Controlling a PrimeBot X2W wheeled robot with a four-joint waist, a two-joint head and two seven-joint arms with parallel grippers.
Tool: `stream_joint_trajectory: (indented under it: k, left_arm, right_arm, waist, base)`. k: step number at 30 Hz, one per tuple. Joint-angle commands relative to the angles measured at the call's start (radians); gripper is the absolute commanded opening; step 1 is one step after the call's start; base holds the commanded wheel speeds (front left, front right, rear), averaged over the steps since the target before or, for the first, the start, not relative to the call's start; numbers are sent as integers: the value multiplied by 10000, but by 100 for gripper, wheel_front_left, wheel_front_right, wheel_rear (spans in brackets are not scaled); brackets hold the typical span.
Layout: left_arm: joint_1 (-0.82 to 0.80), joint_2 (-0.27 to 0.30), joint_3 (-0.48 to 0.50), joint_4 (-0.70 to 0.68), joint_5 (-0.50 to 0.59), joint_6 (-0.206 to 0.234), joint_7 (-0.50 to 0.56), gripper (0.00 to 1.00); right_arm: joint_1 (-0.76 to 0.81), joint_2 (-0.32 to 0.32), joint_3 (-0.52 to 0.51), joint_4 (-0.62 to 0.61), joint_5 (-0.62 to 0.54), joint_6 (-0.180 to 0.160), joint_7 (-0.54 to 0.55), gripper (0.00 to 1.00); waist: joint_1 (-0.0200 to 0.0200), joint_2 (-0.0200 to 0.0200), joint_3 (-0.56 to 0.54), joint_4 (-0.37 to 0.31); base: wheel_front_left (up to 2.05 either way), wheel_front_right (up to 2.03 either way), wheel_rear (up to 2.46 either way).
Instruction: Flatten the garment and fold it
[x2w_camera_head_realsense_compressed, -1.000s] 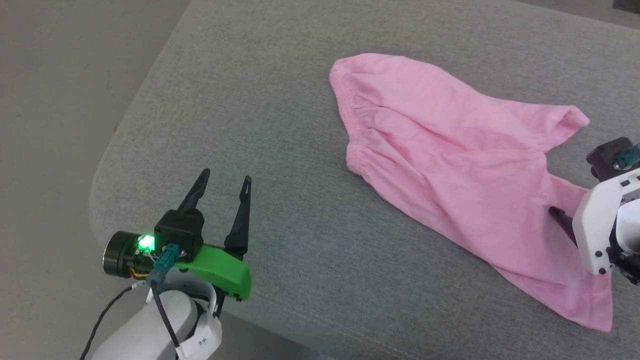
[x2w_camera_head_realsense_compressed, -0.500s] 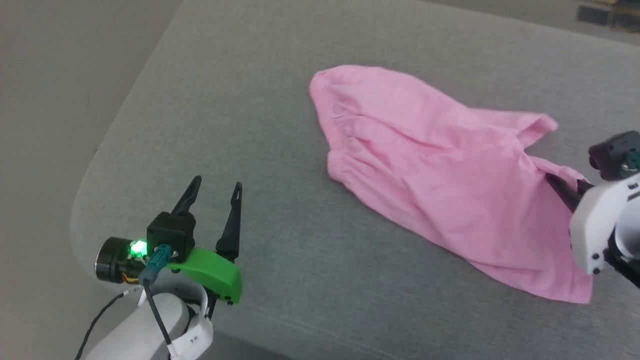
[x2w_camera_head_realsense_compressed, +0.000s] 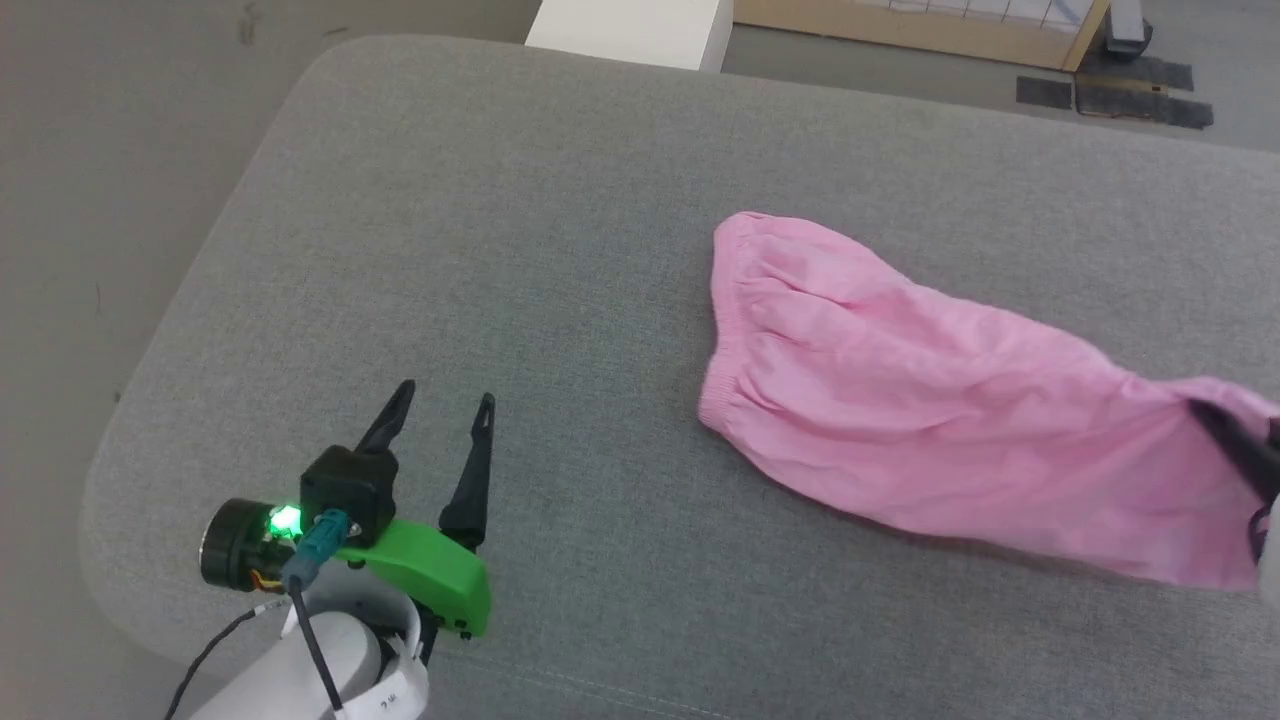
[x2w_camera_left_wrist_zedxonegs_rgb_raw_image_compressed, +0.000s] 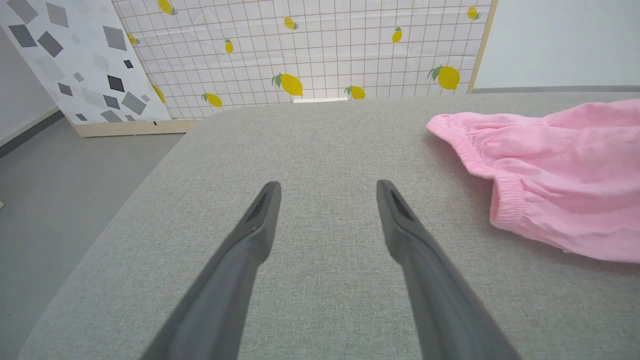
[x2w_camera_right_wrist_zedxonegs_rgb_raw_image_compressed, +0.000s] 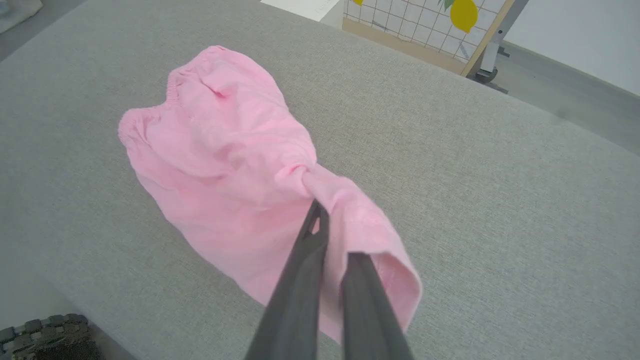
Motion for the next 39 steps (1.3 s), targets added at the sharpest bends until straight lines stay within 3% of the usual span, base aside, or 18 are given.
stream_joint_trajectory:
  k: [1,6,12,24,25,26,39]
  left_arm:
    - [5,15,-38,-15,51,-57,35,100]
    - [-291,-194,-131,-7,131,-119,43,100]
    - [-506,-420,-263,170,198,-256,-19,100]
    - [-865,-744,-305,492,273,-439,-187,100]
    - [-889,-766,-296,509,272,-433,-195,100]
    - [-912,-783,-283,518,270,-425,-201,100]
    - [-1007,-564,13,472,76,-379,-182,100]
  right_arm:
    - [-392,-24,-133,4,-189,-13,145,0]
    - [-1765,471,-785,1264,-642,-13,713,0]
    - [-3323,7,-852,3770,-1860,-13,842,0]
    - [-5596,-195,-1194,7893,-4013,-13,-818,0]
    - [-5657,-218,-1077,8157,-4094,-13,-1022,10]
    - [-5692,-256,-955,8339,-4147,-13,-1201,100]
    - [-5896,-873,1602,9227,-2931,-13,-4649,100]
  waist:
    - [0,0,222,200]
    - [0,0,700,643]
    - [0,0,1299,1131]
    - [0,0,1865,1724]
    - [0,0,1867,1728]
    - [0,0,1868,1722]
    - [0,0,893,709]
  base:
    - [0,0,0]
    - [0,0,0]
    - [0,0,0]
    - [0,0,0]
    - [0,0,0]
    - [0,0,0]
    - [0,0,0]
